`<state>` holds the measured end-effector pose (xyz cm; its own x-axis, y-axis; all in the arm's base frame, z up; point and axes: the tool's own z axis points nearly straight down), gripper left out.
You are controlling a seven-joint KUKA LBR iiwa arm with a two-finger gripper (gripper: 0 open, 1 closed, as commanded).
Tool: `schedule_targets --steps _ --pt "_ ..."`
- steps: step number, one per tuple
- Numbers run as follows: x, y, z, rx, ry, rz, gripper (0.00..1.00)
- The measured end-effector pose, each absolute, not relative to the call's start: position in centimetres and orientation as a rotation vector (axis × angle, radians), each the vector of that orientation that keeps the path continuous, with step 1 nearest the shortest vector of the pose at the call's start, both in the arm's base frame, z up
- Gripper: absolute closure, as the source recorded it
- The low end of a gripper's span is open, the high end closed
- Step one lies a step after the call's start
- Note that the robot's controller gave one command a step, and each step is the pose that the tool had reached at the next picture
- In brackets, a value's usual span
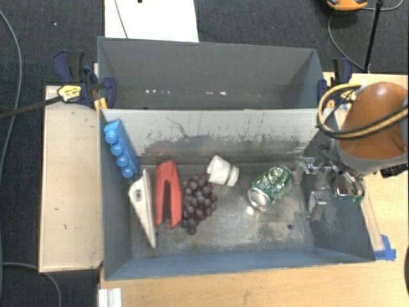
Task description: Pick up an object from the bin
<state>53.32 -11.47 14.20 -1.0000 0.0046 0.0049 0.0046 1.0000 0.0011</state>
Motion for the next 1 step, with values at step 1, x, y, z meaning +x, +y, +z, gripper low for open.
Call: schedule_targets --steps 1 --pt "53.52 -11.45 14.62 -0.002 -3.145 0.001 0.0"
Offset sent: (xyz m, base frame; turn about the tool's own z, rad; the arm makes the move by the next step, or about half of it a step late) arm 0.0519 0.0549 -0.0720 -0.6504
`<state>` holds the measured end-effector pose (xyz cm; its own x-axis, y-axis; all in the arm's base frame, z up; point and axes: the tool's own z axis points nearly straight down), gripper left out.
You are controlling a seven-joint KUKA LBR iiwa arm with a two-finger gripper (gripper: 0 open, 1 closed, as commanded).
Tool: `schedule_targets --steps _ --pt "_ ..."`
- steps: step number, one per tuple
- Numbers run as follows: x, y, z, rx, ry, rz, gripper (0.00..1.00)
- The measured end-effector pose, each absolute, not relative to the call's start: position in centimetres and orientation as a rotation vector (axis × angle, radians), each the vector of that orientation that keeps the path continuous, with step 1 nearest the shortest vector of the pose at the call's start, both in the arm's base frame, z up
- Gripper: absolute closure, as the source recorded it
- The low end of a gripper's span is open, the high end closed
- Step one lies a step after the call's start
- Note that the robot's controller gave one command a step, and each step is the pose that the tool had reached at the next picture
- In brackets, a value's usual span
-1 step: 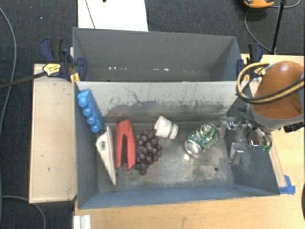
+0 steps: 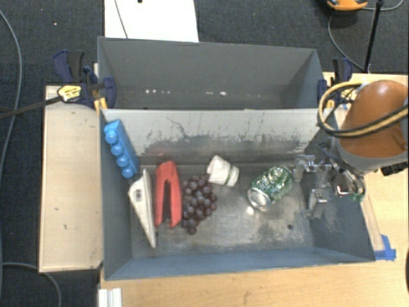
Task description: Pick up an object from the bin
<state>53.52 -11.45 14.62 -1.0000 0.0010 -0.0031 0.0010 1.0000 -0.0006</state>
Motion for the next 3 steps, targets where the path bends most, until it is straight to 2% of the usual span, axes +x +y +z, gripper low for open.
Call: schedule_targets --steps 1,2,3 --pt "55.8 -9.3 11.7 -0.421 3.107 -0.003 0.0" --pt "57.3 -7.9 11.6 -0.622 3.077 0.001 0.0" --pt "58.3 -7.1 11.2 -0.654 3.064 -0.004 0.0"
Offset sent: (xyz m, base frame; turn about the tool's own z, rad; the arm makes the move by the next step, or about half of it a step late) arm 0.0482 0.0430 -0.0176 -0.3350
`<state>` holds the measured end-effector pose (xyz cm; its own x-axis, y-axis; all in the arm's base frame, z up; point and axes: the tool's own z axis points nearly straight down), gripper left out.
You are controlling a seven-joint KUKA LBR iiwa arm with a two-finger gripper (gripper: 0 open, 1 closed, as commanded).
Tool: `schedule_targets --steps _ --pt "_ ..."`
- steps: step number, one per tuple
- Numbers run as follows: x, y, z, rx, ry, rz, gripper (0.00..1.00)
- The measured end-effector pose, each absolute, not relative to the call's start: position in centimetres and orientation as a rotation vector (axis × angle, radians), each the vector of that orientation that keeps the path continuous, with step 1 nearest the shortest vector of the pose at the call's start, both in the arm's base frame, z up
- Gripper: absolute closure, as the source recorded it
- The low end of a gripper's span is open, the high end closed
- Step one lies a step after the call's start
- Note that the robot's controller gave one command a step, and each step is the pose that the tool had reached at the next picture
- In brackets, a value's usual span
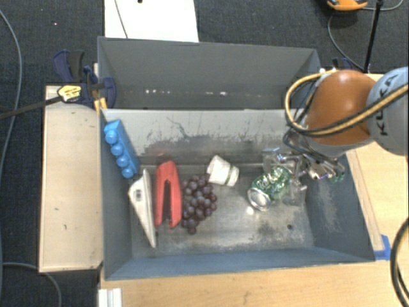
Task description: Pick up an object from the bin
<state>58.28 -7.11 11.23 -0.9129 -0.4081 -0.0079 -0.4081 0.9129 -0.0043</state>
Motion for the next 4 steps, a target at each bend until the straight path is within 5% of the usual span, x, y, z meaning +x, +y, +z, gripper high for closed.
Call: schedule_targets --steps 1,2,4 --pt "58.9 -8.0 7.9 -0.882 3.007 -0.001 0.0" --pt "59.1 -8.4 6.4 -0.898 2.993 -0.012 1.0" --pt "59.2 -8.2 6.7 -0.901 2.988 -0.011 1.0"
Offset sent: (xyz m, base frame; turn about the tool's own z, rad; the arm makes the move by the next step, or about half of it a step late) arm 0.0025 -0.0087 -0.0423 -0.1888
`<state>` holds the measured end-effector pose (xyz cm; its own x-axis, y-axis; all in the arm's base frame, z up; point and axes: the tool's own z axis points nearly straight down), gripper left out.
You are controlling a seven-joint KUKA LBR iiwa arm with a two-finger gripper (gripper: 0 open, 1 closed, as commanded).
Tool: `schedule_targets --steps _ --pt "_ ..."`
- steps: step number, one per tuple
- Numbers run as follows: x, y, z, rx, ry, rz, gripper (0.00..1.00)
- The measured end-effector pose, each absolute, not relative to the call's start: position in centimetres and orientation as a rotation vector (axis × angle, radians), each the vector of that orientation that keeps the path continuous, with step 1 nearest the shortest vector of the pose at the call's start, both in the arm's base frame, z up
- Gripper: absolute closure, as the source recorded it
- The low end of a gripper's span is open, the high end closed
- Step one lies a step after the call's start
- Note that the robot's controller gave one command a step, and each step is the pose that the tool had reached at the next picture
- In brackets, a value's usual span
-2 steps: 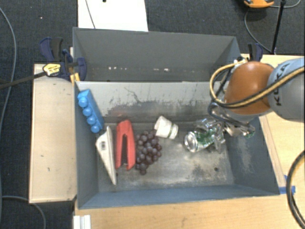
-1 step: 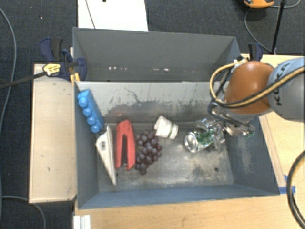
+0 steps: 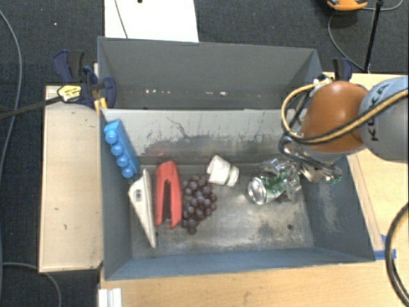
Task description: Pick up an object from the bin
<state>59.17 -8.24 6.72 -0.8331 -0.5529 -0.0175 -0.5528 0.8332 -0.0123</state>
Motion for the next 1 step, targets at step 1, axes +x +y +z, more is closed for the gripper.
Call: schedule_targets --steps 1 --pt "59.09 -8.17 7.29 -0.899 2.989 -0.007 1.0"
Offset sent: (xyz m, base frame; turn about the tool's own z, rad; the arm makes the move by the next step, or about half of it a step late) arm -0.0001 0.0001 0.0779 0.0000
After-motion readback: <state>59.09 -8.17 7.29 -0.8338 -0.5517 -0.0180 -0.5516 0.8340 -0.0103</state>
